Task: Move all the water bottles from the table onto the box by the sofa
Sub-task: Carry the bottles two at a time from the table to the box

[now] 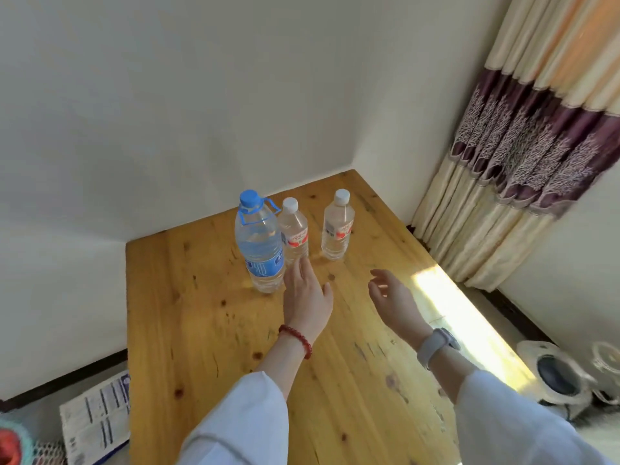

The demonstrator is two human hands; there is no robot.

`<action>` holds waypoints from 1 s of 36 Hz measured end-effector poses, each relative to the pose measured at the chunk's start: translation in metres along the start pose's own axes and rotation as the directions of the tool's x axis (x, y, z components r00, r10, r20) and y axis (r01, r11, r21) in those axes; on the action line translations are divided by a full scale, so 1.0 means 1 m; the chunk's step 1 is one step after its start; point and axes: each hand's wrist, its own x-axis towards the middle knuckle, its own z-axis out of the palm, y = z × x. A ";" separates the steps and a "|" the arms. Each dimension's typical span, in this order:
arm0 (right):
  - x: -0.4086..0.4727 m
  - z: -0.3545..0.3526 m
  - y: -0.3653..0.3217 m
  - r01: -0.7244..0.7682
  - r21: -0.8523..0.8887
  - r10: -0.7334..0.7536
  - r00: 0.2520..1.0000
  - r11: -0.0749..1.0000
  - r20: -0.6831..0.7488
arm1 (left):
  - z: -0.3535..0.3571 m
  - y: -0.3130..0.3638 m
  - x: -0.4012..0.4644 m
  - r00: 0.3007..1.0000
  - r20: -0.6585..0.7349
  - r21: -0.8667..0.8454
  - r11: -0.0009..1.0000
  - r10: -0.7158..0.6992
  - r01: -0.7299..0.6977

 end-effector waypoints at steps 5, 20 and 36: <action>0.075 0.011 0.010 -0.030 0.060 0.030 1.000 0.998 0.002 | 0.032 0.003 0.061 0.996 -0.036 -0.033 0.996 -0.084 0.082; 0.197 0.035 0.003 0.080 0.348 -0.129 0.984 0.934 0.121 | 0.069 0.016 0.137 0.874 -0.387 -0.110 0.956 -0.292 0.271; 0.182 0.005 0.035 0.124 0.427 -0.175 0.981 0.896 0.083 | 0.084 0.013 0.159 0.977 -0.214 -0.055 0.998 -0.006 -0.006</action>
